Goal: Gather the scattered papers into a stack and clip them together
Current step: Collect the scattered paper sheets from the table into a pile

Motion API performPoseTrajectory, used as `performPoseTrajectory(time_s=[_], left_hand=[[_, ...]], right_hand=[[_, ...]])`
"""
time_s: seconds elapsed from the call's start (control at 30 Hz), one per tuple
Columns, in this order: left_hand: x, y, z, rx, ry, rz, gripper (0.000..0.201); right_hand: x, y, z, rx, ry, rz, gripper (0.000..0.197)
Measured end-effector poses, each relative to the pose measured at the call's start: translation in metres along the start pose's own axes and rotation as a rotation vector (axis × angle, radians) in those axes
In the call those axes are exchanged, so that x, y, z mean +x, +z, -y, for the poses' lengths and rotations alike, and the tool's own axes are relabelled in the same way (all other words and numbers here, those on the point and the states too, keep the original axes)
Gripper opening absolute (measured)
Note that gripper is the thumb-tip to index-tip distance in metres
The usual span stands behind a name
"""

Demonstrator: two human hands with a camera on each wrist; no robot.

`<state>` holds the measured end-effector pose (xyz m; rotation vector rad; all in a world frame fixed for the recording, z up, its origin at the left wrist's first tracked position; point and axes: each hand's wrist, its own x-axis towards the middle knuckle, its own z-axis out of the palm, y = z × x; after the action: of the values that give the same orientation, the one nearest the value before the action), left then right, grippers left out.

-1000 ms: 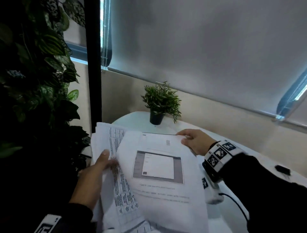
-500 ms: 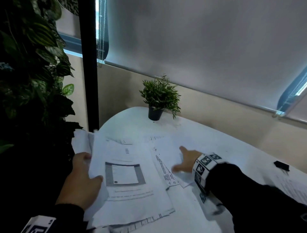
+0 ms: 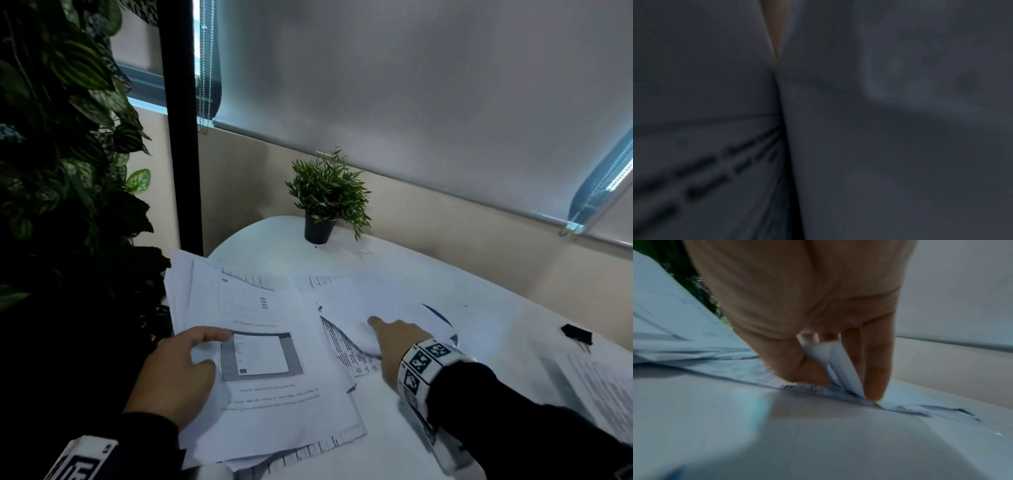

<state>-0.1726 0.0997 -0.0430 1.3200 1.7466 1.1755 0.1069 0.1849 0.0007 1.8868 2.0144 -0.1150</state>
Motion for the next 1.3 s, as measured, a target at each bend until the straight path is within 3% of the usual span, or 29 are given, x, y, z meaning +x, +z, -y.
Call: performPoseTrajectory(time_s=[0.07, 0.13, 0.23, 0.33, 0.43, 0.53, 0.6, 0.67, 0.77, 0.87, 0.93, 0.97, 1.0, 1.07, 1.1, 1.2, 1.3], left_hand=[[-0.003, 0.002, -0.004, -0.012, -0.007, -0.008, 0.051], [-0.004, 0.003, -0.009, -0.039, -0.021, -0.016, 0.052], [-0.004, 0.002, -0.016, -0.066, -0.017, -0.045, 0.053], [-0.003, 0.006, -0.019, -0.152, -0.060, -0.092, 0.055], [-0.005, 0.007, -0.022, -0.216, -0.097, -0.089, 0.057], [-0.006, 0.006, -0.024, -0.277, -0.122, -0.058, 0.050], [-0.004, 0.013, -0.023, -0.384, -0.165, -0.120, 0.038], [-0.006, 0.019, -0.028, -0.619, -0.286, -0.150, 0.016], [-0.010, 0.019, -0.041, -0.945, -0.401, -0.010, 0.039], [-0.012, 0.014, -0.044, -1.042, -0.445, 0.162, 0.052], [-0.012, 0.016, -0.037, -0.809, -0.375, 0.178, 0.038], [-0.010, 0.018, -0.033, -0.643, -0.328, 0.129, 0.022], [-0.009, 0.019, -0.029, -0.479, -0.297, 0.067, 0.019], [-0.007, 0.018, -0.023, -0.222, -0.259, 0.011, 0.031], [-0.007, 0.014, -0.024, -0.162, -0.234, -0.015, 0.038], [-0.004, 0.006, -0.019, -0.082, -0.238, -0.072, 0.058], [-0.005, 0.005, -0.023, -0.074, -0.275, -0.121, 0.085]], right_hand=[[0.000, -0.010, -0.013, 0.144, 0.085, -0.093, 0.044], [-0.002, -0.025, -0.029, 0.363, 0.102, -0.314, 0.026], [-0.015, -0.054, -0.048, 0.753, -0.079, -0.705, 0.020], [-0.037, -0.086, -0.053, 1.185, -0.252, -0.933, 0.018], [-0.047, -0.103, -0.052, 1.554, -0.277, -0.986, 0.021], [-0.044, -0.089, -0.032, 1.750, -0.066, -0.942, 0.033], [-0.038, -0.064, -0.011, 1.855, 0.054, -0.843, 0.039], [-0.034, -0.036, 0.010, 1.792, 0.078, -0.697, 0.040], [-0.027, -0.004, 0.029, 1.544, -0.024, -0.448, 0.034], [-0.020, 0.007, 0.038, 1.243, -0.093, -0.411, 0.027], [-0.015, 0.004, 0.042, 1.165, -0.116, -0.417, 0.031], [-0.011, 0.002, 0.044, 1.144, -0.125, -0.415, 0.031], [-0.006, 0.000, 0.044, 1.119, -0.134, -0.405, 0.029], [0.009, -0.005, 0.038, 0.969, -0.101, -0.384, 0.022], [0.018, -0.008, 0.029, 0.816, -0.034, -0.353, 0.031], [0.044, -0.005, -0.014, 0.389, 0.244, -0.175, 0.090], [0.059, 0.010, -0.042, 0.408, 0.308, 0.004, 0.128]])
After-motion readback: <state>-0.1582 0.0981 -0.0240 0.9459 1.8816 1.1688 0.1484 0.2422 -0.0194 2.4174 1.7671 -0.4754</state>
